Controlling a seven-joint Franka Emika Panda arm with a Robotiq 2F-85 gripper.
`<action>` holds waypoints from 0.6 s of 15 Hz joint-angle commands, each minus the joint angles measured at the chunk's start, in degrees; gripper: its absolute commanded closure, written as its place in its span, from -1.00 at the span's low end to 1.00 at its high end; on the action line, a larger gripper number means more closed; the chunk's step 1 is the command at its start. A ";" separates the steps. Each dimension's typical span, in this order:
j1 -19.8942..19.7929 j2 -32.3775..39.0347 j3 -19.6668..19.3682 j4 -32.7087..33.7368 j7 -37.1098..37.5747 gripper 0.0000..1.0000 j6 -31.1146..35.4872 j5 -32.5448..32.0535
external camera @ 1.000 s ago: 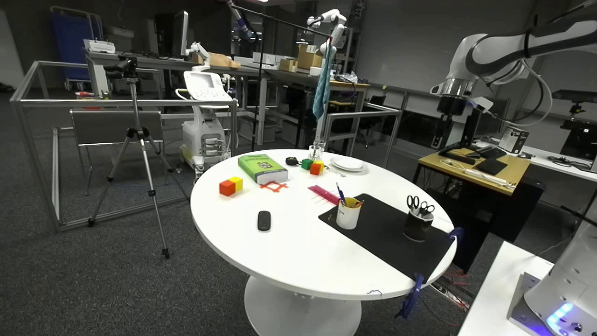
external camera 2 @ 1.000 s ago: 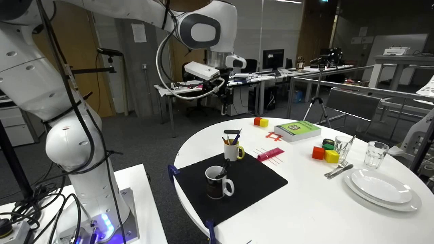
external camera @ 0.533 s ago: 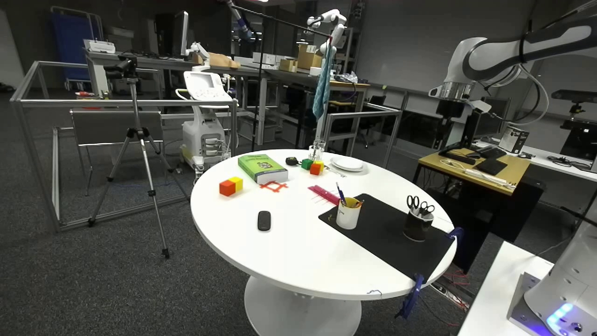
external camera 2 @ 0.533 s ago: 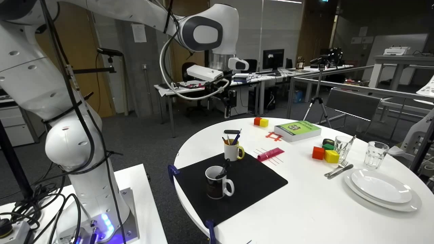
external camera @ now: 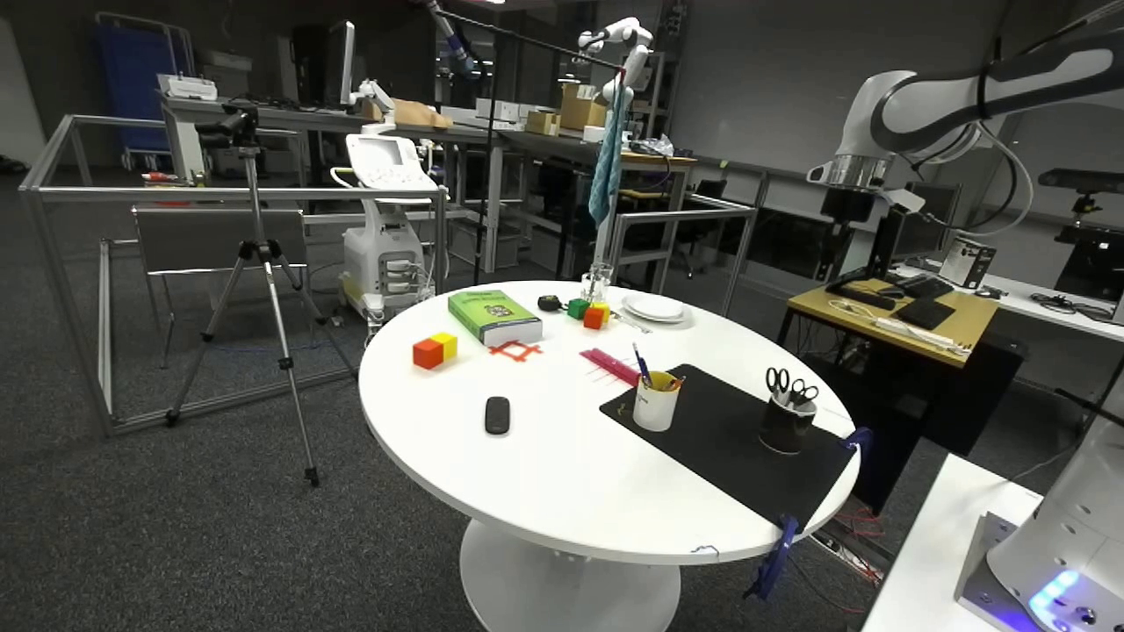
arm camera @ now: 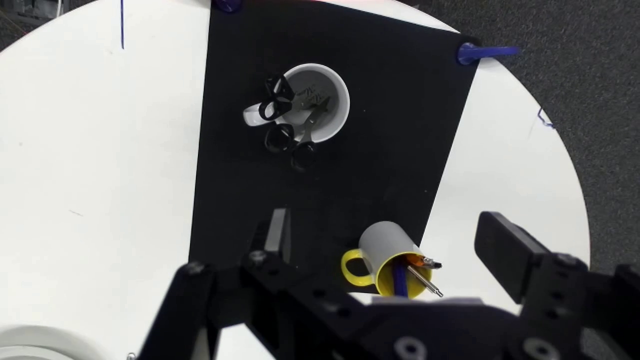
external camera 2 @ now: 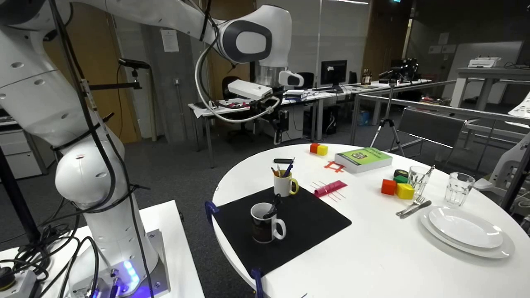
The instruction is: Remove a scissors from the black cup and place it on the black mat on the table
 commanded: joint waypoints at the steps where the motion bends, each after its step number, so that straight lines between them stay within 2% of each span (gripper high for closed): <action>1: 0.13 0.14 0.00 -1.11 -1.98 -1.00 3.57 0.55; 9: 0.68 3.64 -1.25 -3.04 -9.52 -1.00 15.95 2.46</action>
